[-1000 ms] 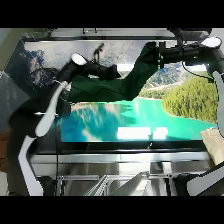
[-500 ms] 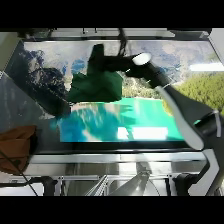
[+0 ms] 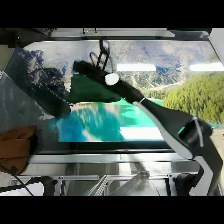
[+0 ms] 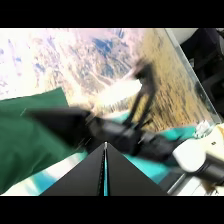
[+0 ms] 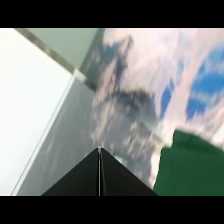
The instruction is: Fold the shirts.
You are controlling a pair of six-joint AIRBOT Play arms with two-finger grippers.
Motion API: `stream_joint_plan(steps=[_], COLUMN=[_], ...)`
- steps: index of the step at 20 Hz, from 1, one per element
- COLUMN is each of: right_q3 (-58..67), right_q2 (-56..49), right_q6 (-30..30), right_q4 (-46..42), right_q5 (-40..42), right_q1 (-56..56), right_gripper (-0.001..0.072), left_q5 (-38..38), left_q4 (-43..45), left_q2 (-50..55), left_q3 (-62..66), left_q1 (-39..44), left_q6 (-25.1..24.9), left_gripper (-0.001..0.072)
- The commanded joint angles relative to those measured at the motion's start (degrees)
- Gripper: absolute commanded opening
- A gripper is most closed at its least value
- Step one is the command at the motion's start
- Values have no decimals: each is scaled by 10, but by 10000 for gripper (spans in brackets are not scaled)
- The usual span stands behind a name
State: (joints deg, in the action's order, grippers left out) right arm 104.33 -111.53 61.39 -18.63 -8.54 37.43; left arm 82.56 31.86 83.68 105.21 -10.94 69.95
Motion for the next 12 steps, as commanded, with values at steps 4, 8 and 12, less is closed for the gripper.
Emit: stream_joint_plan(steps=[4, 8, 12], right_q3=[0, -27, -34], right_q2=[105, 57, -46], right_q6=[95, 160, 158], right_q4=[-61, -111, -108], right_q5=[-407, -546, -526], right_q1=[-229, -317, -291], right_gripper=[33, 551, 642], left_q5=[15, 15, 16], left_q4=[-1, 0, 0], left_q2=[-2, -2, -2], left_q3=[-41, -43, -43], left_q1=[-2, 7, 25], left_q6=[-33, -46, -55], left_gripper=[17, 17, 17])
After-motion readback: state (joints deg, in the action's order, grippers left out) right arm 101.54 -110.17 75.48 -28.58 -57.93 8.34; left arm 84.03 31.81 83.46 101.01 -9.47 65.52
